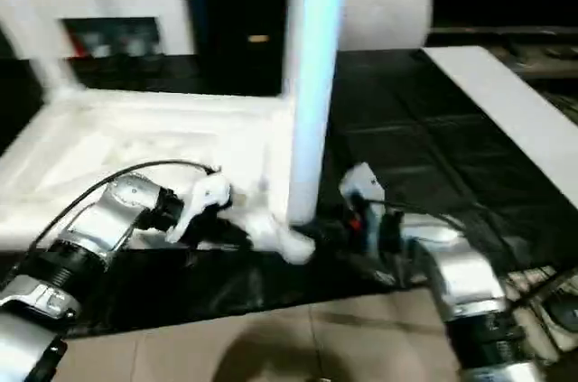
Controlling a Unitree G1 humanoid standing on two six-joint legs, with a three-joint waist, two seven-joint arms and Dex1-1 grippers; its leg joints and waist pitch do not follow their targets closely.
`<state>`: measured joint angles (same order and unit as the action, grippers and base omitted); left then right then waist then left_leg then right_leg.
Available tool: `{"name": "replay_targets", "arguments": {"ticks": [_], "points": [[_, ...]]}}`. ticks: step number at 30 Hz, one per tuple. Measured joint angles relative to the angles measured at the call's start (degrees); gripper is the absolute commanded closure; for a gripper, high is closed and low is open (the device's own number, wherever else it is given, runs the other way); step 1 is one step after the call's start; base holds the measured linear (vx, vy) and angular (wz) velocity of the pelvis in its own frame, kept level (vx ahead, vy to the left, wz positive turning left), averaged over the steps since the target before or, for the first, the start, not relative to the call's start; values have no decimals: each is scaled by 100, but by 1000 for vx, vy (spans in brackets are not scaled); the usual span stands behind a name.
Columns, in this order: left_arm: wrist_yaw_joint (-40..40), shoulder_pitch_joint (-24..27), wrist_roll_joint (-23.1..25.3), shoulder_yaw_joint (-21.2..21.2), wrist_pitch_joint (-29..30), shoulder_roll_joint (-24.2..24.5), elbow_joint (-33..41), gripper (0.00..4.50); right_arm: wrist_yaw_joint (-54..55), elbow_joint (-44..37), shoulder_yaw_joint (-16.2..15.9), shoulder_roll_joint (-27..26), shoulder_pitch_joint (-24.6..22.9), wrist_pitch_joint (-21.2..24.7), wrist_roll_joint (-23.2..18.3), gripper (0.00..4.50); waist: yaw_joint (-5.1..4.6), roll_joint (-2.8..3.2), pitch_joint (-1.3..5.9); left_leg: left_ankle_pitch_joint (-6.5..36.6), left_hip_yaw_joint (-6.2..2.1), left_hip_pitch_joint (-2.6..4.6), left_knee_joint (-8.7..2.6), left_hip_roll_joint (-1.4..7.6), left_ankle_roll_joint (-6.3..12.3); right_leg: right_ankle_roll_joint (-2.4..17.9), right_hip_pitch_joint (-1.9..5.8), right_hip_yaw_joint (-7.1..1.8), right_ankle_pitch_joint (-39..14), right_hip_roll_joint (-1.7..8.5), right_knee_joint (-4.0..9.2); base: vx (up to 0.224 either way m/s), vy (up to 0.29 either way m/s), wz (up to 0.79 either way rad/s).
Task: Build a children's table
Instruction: Rotate leg to tighten
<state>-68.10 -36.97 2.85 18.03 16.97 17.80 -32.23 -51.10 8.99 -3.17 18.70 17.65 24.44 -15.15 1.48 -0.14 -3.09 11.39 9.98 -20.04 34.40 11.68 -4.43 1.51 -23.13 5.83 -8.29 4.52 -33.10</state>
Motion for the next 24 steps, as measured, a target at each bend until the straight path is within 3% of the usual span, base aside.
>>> {"name": "replay_targets", "arguments": {"ticks": [6, 11, 14, 19, 24], "points": [[1234, -27, 106, -310, 698, -587, 105, 450, 1687, 151, 257, -776, 272, 118, 382, 257, -46, 3, 1, 0, -4, -5, -15, 2, 0, 0, -4, 8, 0, -2, 0, 0, 0, 0], [2335, -121, 259, -422, 839, -1152, 38, 450, 3096, 496, 566, -1464, 569, -68, 648, 257, -47, 3, 1, 4, -4, -25, -16, -1, 5, -1, -37, 2, -1, -2, 6, 0, 0, 0], [2431, -142, 261, -412, 840, -1209, 42, 450, 3192, 529, 703, -1585, 536, -238, 603, 189, -32, 5, 2, 4, -2, -38, -25, -1, 15, 10, -57, 0, 3, -2, 2, 0, 0, 0], [2365, -147, 326, -309, 632, -1068, 44, 450, 3026, 516, 727, -1535, 424, -478, 423, 158, 8, 16, -5, -6, 3, -46, -28, 3, 26, 34, -77, -2, 18, -8, -1, 0, 0, 0], [1906, -115, 308, -195, 239, -755, 43, 450, 2229, 489, 585, -1043, 236, -862, 409, 110, 4, 18, -6, 0, 5, -48, -28, 5, 14, 30, -83, -4, 16, -11, -1, 0, 0, 0]]}}
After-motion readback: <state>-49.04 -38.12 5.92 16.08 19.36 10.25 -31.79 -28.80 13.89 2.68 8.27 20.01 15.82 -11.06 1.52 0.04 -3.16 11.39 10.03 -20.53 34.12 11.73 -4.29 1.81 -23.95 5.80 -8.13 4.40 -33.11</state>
